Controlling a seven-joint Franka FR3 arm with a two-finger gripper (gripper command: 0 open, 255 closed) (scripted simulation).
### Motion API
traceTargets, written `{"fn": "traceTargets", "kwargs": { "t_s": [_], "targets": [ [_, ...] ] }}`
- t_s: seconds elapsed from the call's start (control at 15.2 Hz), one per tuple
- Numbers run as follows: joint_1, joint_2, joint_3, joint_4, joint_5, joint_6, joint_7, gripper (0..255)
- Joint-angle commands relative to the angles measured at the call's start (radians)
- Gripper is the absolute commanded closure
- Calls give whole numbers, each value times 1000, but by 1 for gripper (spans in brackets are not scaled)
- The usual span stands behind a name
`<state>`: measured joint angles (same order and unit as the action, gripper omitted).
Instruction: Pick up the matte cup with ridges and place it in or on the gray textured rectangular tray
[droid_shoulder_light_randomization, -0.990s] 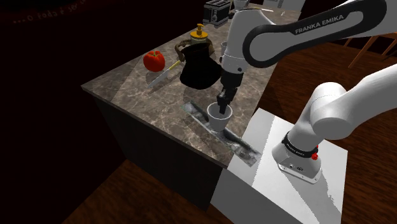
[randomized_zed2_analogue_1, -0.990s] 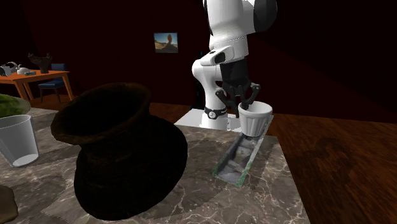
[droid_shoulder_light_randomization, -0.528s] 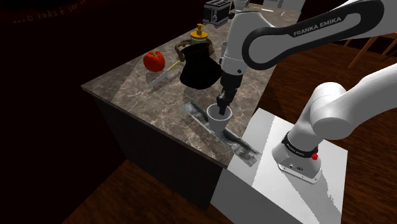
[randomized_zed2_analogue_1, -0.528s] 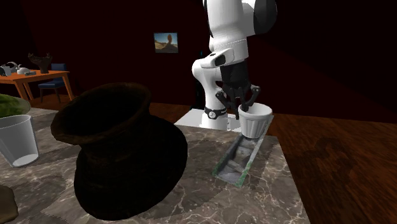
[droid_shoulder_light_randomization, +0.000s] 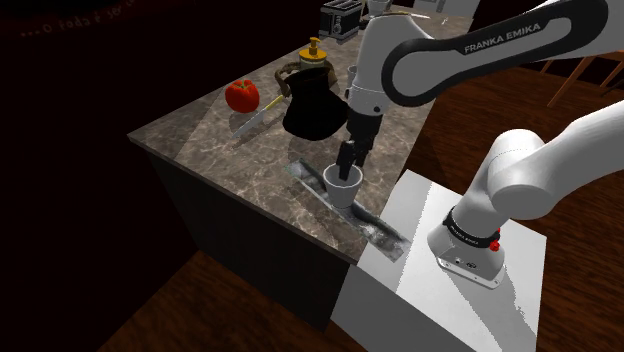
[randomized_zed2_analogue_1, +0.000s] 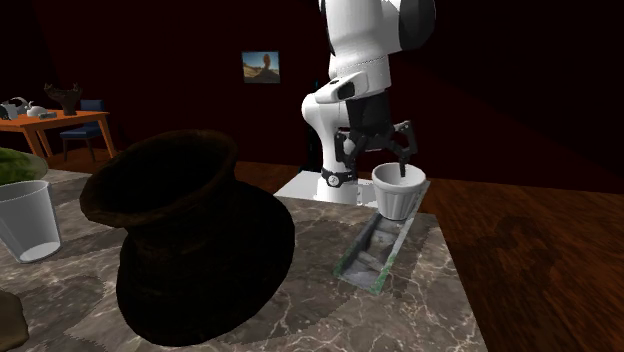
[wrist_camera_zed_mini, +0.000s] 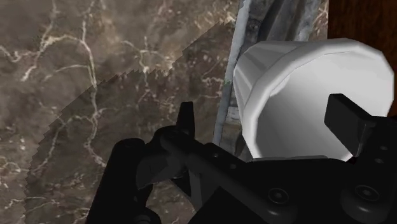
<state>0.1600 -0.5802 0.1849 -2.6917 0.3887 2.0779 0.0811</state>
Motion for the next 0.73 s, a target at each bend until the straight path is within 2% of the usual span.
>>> {"fn": "traceTargets", "kwargs": {
  "t_s": [0.0,0.13,0.66],
  "targets": [
    [-11,-22,-16,35,-19,-60,2,0],
    [-21,-42,-32,81,-38,-127,7,0],
    [-21,-42,-32,81,-38,-127,7,0]
  ]
}}
